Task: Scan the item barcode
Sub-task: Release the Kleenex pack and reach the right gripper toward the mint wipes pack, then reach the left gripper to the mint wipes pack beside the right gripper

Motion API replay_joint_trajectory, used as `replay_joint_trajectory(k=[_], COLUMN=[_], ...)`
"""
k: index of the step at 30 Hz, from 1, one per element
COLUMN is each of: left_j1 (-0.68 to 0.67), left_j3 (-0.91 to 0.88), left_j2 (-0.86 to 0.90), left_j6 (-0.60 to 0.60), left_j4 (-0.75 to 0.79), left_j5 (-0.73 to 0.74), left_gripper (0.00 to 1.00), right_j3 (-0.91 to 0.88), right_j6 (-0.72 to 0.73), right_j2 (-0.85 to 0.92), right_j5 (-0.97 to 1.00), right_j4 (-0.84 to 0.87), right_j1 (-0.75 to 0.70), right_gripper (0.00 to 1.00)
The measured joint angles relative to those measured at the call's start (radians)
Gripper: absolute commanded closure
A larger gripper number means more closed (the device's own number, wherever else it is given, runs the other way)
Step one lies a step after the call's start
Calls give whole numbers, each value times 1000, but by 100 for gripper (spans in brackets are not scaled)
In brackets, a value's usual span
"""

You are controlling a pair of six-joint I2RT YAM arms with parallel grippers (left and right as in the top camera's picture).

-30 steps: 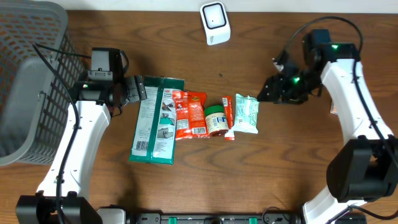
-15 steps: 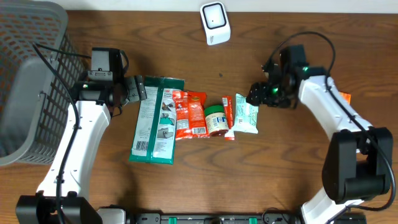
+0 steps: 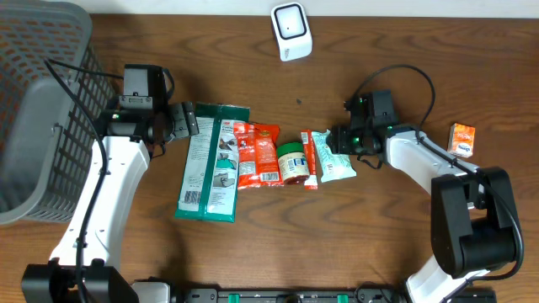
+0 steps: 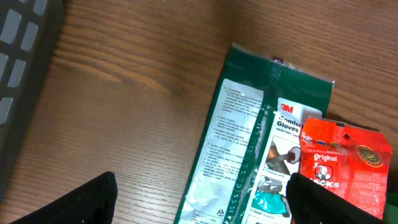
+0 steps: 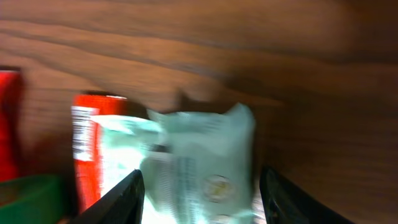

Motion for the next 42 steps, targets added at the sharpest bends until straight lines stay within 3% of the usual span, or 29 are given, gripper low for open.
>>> replay_joint_trajectory(k=[14, 25, 29, 33, 37, 42], left_j1=[0, 0, 0, 0, -17, -116], left_j3=[0, 0, 0, 0, 0, 0], left_j2=[0, 0, 0, 0, 0, 0], left_j6=[0, 0, 0, 0, 0, -2], left_j4=[0, 0, -3, -29, -40, -42], left_j5=[0, 0, 10, 109, 310, 428], left_gripper=[12, 13, 13, 13, 12, 13], right_j3=[5, 12, 12, 12, 12, 12], right_j6=[-11, -106, -131, -136, -140, -143], right_j2=[-108, -181, -158, -104, -65, -45], right_j5=[153, -23, -24, -24, -24, -15], right_j4=[-172, -159, -134, -120, -105, -90], right_j1=[-66, -25, 11, 19, 18, 18], right_gripper=[39, 23, 22, 23, 25, 28])
